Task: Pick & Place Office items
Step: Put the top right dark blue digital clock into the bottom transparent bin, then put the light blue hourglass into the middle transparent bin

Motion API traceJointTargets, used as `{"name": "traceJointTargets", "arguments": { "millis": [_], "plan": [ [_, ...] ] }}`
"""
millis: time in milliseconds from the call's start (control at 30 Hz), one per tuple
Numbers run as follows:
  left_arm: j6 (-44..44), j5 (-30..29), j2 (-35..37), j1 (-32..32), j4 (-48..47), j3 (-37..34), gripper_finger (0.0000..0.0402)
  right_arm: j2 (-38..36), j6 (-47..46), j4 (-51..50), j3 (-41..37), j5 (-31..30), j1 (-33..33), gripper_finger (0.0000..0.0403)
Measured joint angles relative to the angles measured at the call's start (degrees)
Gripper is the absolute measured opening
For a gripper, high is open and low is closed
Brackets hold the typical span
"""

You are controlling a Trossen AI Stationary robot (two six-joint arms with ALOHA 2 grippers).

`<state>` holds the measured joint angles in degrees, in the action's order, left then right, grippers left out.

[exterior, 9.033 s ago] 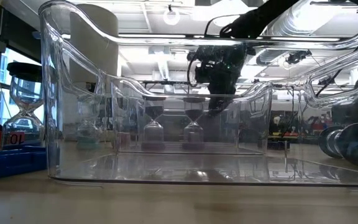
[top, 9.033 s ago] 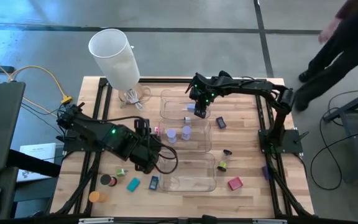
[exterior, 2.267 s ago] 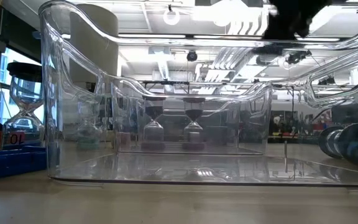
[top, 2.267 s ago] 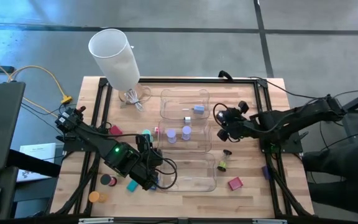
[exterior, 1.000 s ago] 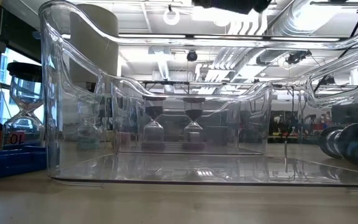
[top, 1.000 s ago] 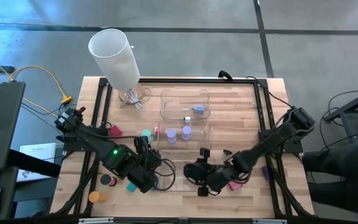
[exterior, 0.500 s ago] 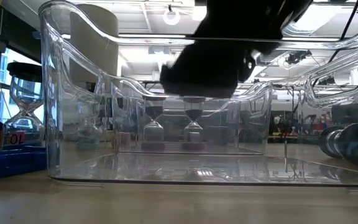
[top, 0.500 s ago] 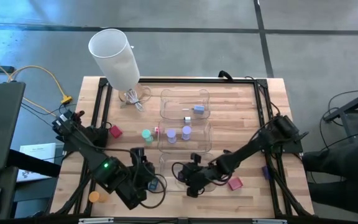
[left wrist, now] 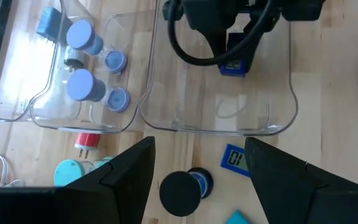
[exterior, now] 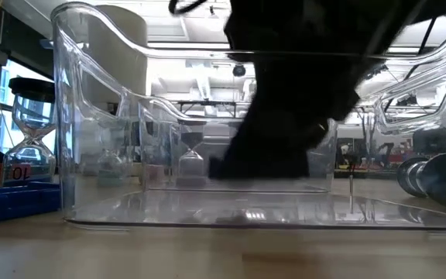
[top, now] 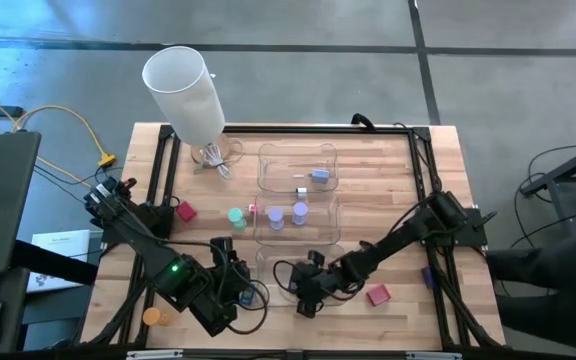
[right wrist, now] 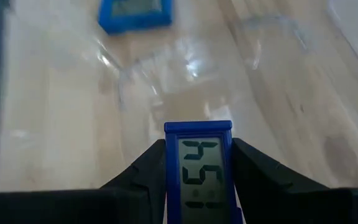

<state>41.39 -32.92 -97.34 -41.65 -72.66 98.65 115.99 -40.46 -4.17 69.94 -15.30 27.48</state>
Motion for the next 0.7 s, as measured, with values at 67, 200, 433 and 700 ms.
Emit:
{"name": "traceJointTargets", "arguments": {
  "millis": [67, 200, 433, 700],
  "plan": [
    [0.0, 0.0, 0.0, 0.0, 0.0, 0.0, 0.0239, 0.6, -1.6, 0.2, -0.1, 0.5, -0.1, 0.0134],
    [0.0, 0.0, 0.0, 0.0, 0.1, 0.0, 0.0239, 0.7, -3.0, 1.2, -0.1, 0.3, -0.2, 0.0196],
    [-1.0, 0.0, 0.0, 0.0, 0.1, 0.0, 0.0239, 0.4, -1.4, 4.5, 0.0, -0.8, -0.1, 0.0323],
    [-1.0, 0.0, 0.0, 0.0, 0.1, 0.0, 0.0239, -0.9, 1.6, 4.9, -0.1, -1.9, -0.2, 0.0313]
  ]
}}
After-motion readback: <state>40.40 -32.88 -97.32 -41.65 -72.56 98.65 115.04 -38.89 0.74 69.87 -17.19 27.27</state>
